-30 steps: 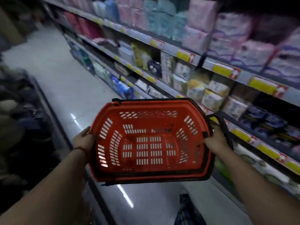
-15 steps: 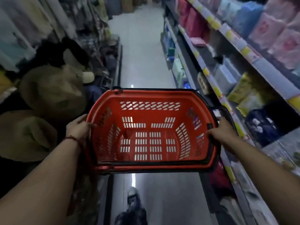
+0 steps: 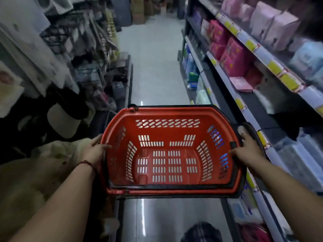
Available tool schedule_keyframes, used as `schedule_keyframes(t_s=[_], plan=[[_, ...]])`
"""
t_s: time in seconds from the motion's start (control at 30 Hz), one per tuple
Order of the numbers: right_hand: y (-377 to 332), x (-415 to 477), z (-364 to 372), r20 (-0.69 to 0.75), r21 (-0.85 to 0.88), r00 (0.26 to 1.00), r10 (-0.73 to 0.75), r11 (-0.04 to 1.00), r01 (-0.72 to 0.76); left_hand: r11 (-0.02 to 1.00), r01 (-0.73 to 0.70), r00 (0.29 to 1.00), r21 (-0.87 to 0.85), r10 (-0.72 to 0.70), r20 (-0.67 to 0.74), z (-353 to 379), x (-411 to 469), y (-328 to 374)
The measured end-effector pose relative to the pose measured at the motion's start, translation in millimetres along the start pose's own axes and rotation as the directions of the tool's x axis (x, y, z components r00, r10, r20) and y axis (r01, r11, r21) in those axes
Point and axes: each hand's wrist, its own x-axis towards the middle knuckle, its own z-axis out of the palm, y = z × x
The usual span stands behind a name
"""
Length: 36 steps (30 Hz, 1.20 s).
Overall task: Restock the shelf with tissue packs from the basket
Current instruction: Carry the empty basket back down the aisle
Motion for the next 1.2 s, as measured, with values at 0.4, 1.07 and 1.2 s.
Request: schedule_keyframes(t_s=[0.4,1.07,1.2], plan=[[-200.2,400.8,56.3,0.080,0.041,0.995,-0.066,0.997,0.063,0.995,-0.031,0.978,0.092,0.049,-0.202,219.0,310.1,146.4],[-588.7,923.6,220.2,-0.028,0.074,1.000,-0.006,0.997,0.008,1.000,0.001,0.995,0.003,0.000,-0.103,497.3,861.4,446.9],[-647.4,1032.9,257.3,-0.036,0.075,0.999,0.011,0.997,-0.008,0.999,0.044,0.990,-0.029,-0.048,-0.131,558.1,973.1,498.7]])
